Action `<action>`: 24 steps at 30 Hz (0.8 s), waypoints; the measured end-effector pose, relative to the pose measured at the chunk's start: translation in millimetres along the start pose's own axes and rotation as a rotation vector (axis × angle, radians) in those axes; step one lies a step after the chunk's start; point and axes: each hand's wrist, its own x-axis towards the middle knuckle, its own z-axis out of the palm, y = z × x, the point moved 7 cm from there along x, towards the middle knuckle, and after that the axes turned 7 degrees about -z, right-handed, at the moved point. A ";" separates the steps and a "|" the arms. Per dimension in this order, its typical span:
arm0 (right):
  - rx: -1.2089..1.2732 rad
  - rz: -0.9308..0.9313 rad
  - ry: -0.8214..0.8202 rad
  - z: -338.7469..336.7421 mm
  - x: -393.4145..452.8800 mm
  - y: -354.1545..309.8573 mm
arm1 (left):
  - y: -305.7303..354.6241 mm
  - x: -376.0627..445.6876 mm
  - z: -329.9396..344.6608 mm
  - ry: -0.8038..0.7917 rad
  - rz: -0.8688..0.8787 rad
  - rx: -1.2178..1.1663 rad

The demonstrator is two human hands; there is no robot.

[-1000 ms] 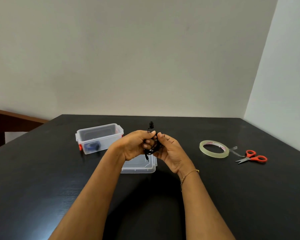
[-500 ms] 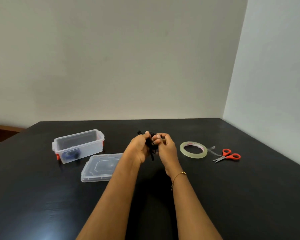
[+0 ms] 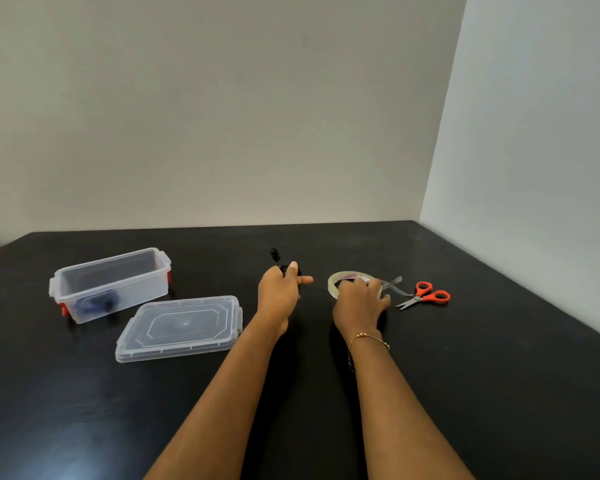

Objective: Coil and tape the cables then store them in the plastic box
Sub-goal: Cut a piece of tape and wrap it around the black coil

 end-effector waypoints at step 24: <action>1.462 -0.199 -0.122 -41.2 -13.0 -23.4 | 22.6 -10.5 -32.1 -0.250 0.182 0.048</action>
